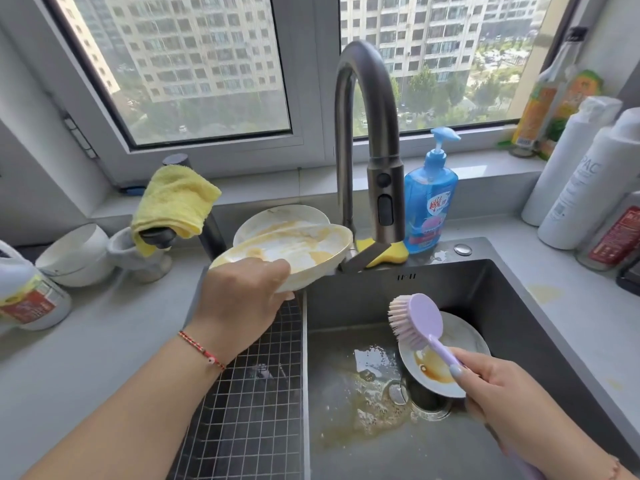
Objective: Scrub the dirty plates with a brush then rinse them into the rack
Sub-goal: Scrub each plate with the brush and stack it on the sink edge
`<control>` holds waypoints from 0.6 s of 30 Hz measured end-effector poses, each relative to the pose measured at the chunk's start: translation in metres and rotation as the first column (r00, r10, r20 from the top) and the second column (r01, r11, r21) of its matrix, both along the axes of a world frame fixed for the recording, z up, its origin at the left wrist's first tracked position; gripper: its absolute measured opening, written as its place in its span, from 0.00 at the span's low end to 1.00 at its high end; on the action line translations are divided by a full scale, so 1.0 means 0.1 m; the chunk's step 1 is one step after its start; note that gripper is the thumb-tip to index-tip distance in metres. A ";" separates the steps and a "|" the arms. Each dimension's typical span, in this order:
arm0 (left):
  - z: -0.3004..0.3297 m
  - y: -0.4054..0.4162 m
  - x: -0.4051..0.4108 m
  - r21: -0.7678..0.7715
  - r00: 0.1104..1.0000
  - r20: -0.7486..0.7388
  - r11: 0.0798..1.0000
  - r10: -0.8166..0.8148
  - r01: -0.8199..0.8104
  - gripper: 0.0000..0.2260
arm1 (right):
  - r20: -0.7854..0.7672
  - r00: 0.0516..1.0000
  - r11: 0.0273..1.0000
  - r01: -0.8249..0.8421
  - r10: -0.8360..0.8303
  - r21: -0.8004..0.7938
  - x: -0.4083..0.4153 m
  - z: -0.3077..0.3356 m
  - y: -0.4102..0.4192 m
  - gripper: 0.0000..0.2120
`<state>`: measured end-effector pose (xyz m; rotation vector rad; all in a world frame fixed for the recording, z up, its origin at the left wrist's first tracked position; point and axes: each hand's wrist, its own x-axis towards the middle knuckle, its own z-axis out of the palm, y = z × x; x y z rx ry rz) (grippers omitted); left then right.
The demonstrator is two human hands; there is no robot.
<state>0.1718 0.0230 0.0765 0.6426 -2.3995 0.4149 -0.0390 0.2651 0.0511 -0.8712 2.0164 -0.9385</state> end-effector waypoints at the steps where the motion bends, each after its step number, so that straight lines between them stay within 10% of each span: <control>1: -0.02 -0.05 -0.02 -0.005 1.000 0.005 1.000 0.017 -0.017 0.17 | 0.012 1.000 1.000 0.001 -0.001 -0.006 0.00 -0.01 0.00 0.17; 18: -0.42 -0.69 -0.44 0.109 0.986 0.126 0.987 0.106 -0.120 0.16 | -0.021 0.998 0.998 0.061 -0.061 -0.003 -0.09 -0.04 0.00 0.20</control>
